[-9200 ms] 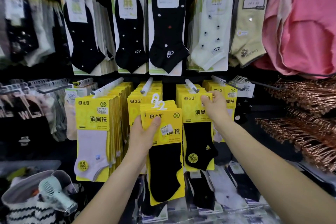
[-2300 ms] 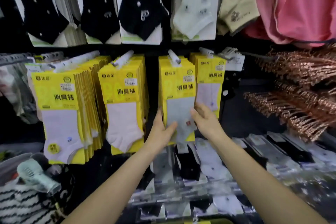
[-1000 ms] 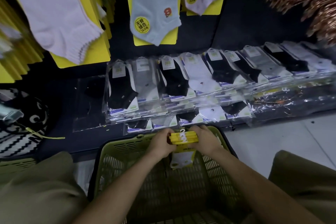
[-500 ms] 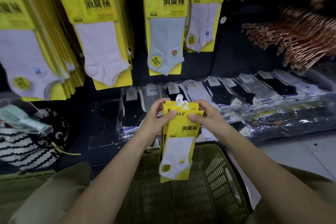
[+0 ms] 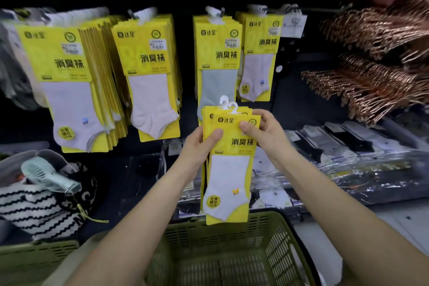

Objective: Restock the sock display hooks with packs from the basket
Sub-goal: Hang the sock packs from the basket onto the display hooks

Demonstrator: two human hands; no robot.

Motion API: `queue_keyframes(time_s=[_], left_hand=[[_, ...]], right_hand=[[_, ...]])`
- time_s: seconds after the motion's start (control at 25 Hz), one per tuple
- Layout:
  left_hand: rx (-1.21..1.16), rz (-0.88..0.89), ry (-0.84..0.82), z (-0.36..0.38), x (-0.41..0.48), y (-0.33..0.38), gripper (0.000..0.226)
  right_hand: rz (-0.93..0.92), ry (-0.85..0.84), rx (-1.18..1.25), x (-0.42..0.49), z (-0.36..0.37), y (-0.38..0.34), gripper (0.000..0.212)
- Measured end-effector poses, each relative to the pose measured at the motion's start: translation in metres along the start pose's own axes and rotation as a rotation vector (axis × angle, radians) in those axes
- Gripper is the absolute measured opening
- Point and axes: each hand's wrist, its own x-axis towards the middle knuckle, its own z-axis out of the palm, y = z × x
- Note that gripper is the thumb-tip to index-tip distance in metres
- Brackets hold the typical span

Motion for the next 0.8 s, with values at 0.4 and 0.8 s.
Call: queue_keyframes(time_s=[0.4,0.8], left_hand=[[0.104,0.211,0.192,-0.008,0.028,0.065,0.011],[0.101,0.296,0.353,-0.047,0.041,0.124,0.012]], right_hand=[[-0.114,0.046,-0.068,0.028,0.014,-0.053,0.007],[-0.132,0.165,-0.165,0.087,0.015,-0.101,0.024]])
